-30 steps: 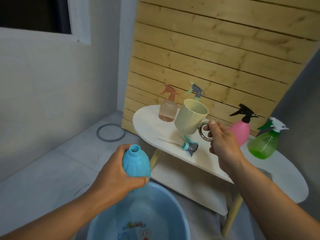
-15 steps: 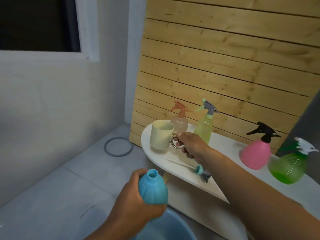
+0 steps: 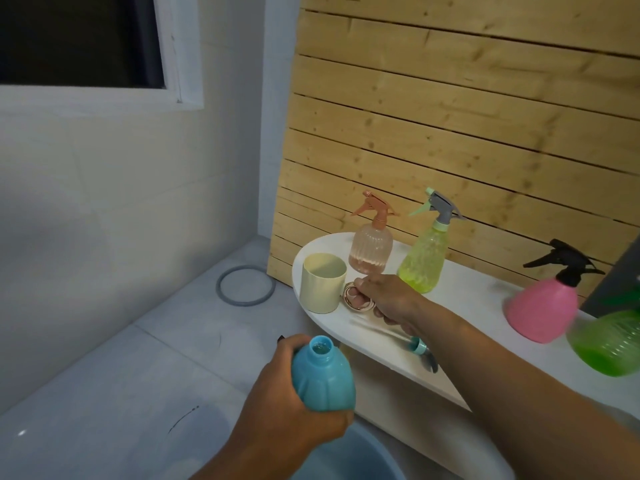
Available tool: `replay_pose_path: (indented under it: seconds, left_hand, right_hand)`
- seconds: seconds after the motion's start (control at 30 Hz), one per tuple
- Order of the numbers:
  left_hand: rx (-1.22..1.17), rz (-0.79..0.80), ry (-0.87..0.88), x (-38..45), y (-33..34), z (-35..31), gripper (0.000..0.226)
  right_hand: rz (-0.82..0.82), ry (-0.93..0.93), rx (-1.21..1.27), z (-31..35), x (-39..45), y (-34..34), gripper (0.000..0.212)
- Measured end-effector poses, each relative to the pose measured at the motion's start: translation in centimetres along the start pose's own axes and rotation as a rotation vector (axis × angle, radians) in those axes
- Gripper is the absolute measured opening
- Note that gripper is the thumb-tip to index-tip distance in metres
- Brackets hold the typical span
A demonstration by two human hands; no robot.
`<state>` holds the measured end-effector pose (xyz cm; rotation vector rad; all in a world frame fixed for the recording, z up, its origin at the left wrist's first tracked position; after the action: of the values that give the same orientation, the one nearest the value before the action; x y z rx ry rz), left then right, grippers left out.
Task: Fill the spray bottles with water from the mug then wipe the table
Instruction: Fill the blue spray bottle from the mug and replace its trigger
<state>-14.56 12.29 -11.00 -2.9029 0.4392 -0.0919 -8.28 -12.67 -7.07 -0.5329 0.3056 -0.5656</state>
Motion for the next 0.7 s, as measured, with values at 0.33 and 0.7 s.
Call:
replay_pose_path:
  seconds: [0.33, 0.7]
  left_hand:
    - [0.077, 0.028, 0.017, -0.3, 0.2, -0.1, 0.089]
    - [0.069, 0.039, 0.028, 0.1, 0.4, 0.0, 0.087]
  right_hand:
    - [-0.053, -0.021, -0.059, -0.9, 0.6, 0.1, 0.039]
    - [-0.300, -0.122, -0.011, -1.2, -0.2, -2.2, 0.034]
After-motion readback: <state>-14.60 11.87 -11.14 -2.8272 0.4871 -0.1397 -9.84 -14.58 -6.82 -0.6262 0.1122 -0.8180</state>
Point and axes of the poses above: each hand's wrist, its own x-axis towards the middle knuckle, its own y-axis out of the palm, z = x × y, the point moved 1 cm from there along x, towards the middle knuckle, and after that the axes turned 13 degrees about -z, right-handed, at the moved point
